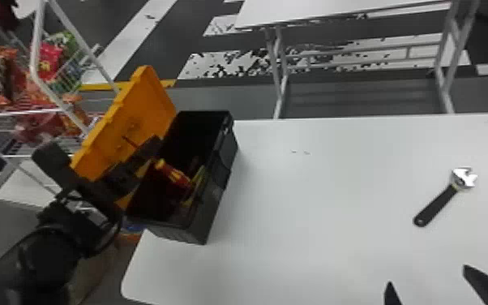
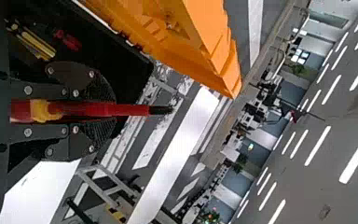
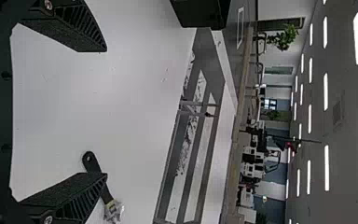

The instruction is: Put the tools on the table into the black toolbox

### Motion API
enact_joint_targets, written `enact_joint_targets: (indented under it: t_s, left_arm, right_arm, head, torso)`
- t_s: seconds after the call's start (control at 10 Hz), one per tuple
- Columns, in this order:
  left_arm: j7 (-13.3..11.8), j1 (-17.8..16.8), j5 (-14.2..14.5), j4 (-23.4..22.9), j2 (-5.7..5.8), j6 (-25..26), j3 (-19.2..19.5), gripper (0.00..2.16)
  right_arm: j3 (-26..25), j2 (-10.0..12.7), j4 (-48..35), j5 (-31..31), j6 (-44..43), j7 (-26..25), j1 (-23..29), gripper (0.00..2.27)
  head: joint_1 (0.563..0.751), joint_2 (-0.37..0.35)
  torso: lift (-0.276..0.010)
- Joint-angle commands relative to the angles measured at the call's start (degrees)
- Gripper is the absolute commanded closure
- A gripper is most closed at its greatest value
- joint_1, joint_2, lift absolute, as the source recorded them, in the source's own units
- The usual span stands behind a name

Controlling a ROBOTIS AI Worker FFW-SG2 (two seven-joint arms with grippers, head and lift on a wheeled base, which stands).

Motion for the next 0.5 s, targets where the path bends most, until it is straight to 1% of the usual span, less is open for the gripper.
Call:
enact_joint_targets:
  t_s: [0.0,0.1,0.2,0.3,0.4]
  left_arm:
    - [0.0,0.7,-0.1,0.0,-0.09,-0.6,-0.4,0.0]
    - [-1.2,2.0,0.0,-1.0,-0.27,-0.6,-0.8,0.01]
    - [-2.3,4.6,0.0,-2.9,-0.89,-1.6,-2.4,0.03]
    - [-2.5,8.3,-0.1,-4.2,-1.76,-9.9,-5.5,0.03]
    - [-1.8,11.8,-0.1,-4.7,-1.85,-20.1,-9.1,0.03]
  right_arm:
    - [0.0,0.0,-0.2,-0.1,0.7,0.0,0.0,0.06]
    - [-0.1,0.2,-0.3,-0.5,1.2,0.0,0.0,0.06]
    - [-0.7,0.9,-0.4,-1.3,1.6,0.0,0.0,0.06]
    - [-1.7,1.5,-0.7,-2.6,3.5,-0.1,-0.4,0.07]
    - [-2.4,2.2,-1.2,-3.2,4.5,-0.1,-0.6,0.07]
  head:
    - [0.695,0.35]
    - [0.695,0.35]
    - [0.695,0.35]
    - [0.695,0.35]
    - [0.695,0.35]
  torso:
    - [-0.075]
    - [-0.075]
    - [-0.075]
    - [-0.075]
    - [-0.075]
